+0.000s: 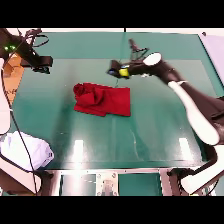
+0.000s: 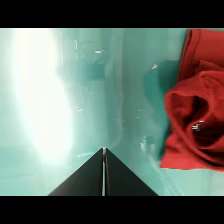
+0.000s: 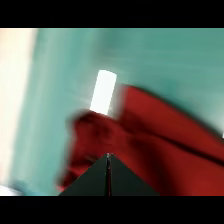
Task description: Fold the shirts.
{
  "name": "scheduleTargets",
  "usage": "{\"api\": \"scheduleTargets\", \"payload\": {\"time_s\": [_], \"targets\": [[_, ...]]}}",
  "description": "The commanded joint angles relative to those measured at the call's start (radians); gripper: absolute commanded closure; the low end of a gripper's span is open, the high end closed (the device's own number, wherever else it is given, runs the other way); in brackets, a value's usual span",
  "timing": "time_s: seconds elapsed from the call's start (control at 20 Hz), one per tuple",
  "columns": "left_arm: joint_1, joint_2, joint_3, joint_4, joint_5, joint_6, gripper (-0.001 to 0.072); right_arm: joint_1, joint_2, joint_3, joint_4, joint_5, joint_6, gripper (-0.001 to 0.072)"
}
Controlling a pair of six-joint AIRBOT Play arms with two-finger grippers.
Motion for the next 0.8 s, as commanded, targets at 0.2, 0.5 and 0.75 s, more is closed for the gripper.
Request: {"api": "scheduleTargets", "payload": {"time_s": [0.2,0.5,0.75], "targets": [[0.001,0.001,0.001,-0.003,0.003,0.0,0.0685,-0.254,0.113,-0.33,-0.233,0.21,0.018,0.011],[0.001,0.001,0.001,-0.003,0.002,-0.007,0.0685,-0.142,-0.031,-0.405,0.131,0.139,-0.205,0.011],[0.001,0.001,0.001,-0.004,-0.003,-0.008,0.0685,-0.033,-0.056,-0.345,0.345,0.151,-0.308,0.0695]]}}
